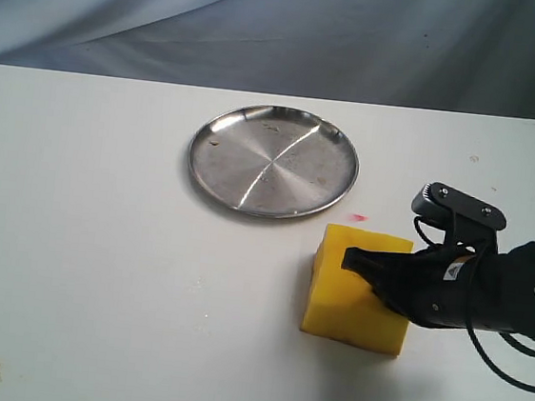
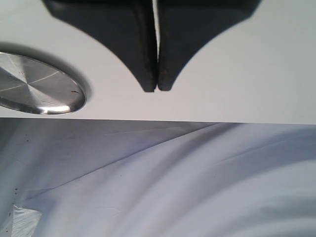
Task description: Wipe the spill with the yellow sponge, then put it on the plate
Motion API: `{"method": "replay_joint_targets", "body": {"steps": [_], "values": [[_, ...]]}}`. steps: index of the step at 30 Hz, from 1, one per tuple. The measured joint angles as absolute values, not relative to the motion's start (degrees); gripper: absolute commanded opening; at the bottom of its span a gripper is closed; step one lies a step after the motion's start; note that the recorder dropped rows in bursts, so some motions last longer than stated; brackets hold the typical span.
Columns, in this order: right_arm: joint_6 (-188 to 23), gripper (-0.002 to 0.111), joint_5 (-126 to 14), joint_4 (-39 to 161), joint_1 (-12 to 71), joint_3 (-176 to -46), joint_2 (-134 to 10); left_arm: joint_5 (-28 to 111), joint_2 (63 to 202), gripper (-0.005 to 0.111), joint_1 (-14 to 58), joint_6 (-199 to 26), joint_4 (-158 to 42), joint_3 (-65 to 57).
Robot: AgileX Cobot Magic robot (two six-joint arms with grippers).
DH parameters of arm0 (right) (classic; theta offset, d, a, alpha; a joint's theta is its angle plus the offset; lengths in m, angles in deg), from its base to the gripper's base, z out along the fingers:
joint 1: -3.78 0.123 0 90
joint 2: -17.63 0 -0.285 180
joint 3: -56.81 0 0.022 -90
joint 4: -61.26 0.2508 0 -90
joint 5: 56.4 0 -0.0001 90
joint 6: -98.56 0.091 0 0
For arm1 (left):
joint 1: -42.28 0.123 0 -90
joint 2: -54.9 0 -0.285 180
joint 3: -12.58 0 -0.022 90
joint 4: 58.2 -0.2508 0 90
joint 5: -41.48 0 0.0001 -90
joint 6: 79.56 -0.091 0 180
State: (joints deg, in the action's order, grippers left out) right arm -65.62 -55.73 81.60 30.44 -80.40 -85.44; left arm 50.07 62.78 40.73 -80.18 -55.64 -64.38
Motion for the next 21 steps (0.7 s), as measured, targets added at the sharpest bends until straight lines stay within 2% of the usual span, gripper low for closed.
{"method": "replay_joint_targets", "body": {"steps": [21], "values": [[-65.4, 0.000, -57.2, 81.1, 36.8, -86.2, -89.6, 50.1, 62.8, 0.001, 40.7, -80.2, -55.6, -64.4]]}}
